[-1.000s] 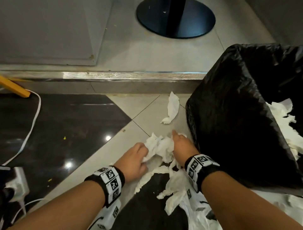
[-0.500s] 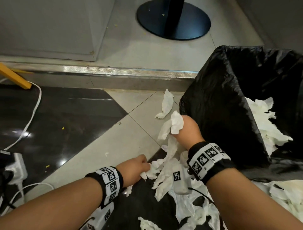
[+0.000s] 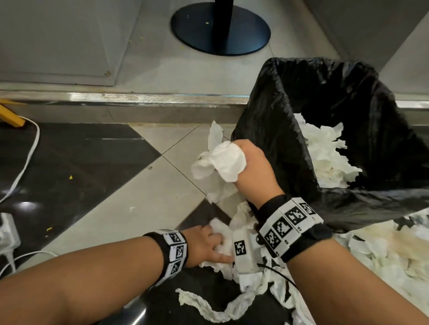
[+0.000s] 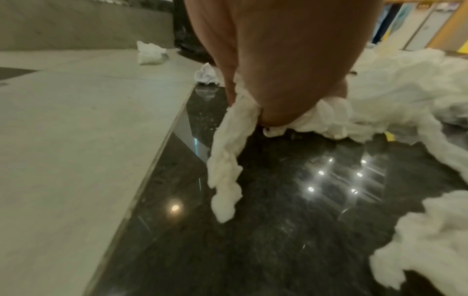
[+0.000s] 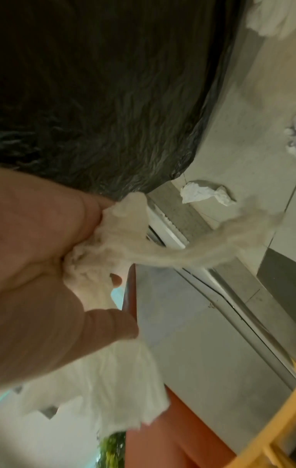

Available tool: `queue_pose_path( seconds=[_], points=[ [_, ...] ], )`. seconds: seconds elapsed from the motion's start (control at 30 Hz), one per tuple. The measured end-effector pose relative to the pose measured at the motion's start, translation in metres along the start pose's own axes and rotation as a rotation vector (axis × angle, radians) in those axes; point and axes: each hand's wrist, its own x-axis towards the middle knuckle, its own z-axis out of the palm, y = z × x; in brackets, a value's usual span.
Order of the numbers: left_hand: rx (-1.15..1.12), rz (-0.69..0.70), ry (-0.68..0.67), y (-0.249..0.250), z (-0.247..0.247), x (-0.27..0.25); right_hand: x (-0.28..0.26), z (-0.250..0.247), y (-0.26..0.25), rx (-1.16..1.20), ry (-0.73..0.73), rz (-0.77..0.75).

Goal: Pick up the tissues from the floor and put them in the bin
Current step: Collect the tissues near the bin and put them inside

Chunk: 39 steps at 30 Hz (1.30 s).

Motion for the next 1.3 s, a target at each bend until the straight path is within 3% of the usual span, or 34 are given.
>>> queue_pose_path(
  seconds=[0.2, 0.33, 0.47, 0.6, 0.7, 0.83, 0.9, 1.0, 1.17, 1.23, 1.3],
  points=[
    [-0.141, -0.278, -0.104, -0.001, -0.014, -0.009, -0.010, -0.005, -0.012, -0.006, -0.084, -0.035],
    [-0.201, -0.390, -0.049, -0.010, -0.019, -0.021, -0.018, -0.019, -0.043, 0.153, -0.051, -0.087],
    [-0.321, -0.538, -0.076, -0.014, -0.036, -0.030, -0.013, -0.038, -0.070, 0.043, 0.116, -0.285],
    [-0.300, -0.586, -0.012, -0.008, -0.052, -0.037, -0.005, -0.090, -0.090, 0.193, 0.187, -0.193],
    [-0.246, -0.617, 0.025, -0.007, -0.061, -0.043, -0.004, -0.143, -0.100, 0.194, 0.381, -0.262],
    [-0.257, -0.669, 0.142, -0.013, -0.089, -0.054, -0.004, -0.195, -0.095, 0.154, 0.696, -0.305],
    [-0.293, -0.734, 0.226, -0.017, -0.111, -0.061, -0.006, -0.208, -0.085, 0.119, 0.747, -0.244],
    [-0.305, -0.831, 0.383, -0.022, -0.155, -0.077, -0.003, -0.210, -0.062, -0.071, 0.648, -0.072],
    [-0.255, -0.886, 0.753, -0.020, -0.243, -0.095, -0.010, -0.201, -0.039, -0.239, 0.231, 0.299],
    [-0.243, -0.790, 0.941, -0.015, -0.279, -0.085, -0.014, -0.205, -0.039, -0.240, 0.242, 0.303],
    [-0.229, -0.629, 1.060, -0.010, -0.316, -0.066, -0.018, -0.214, -0.043, -0.188, 0.389, 0.231]
  ],
)
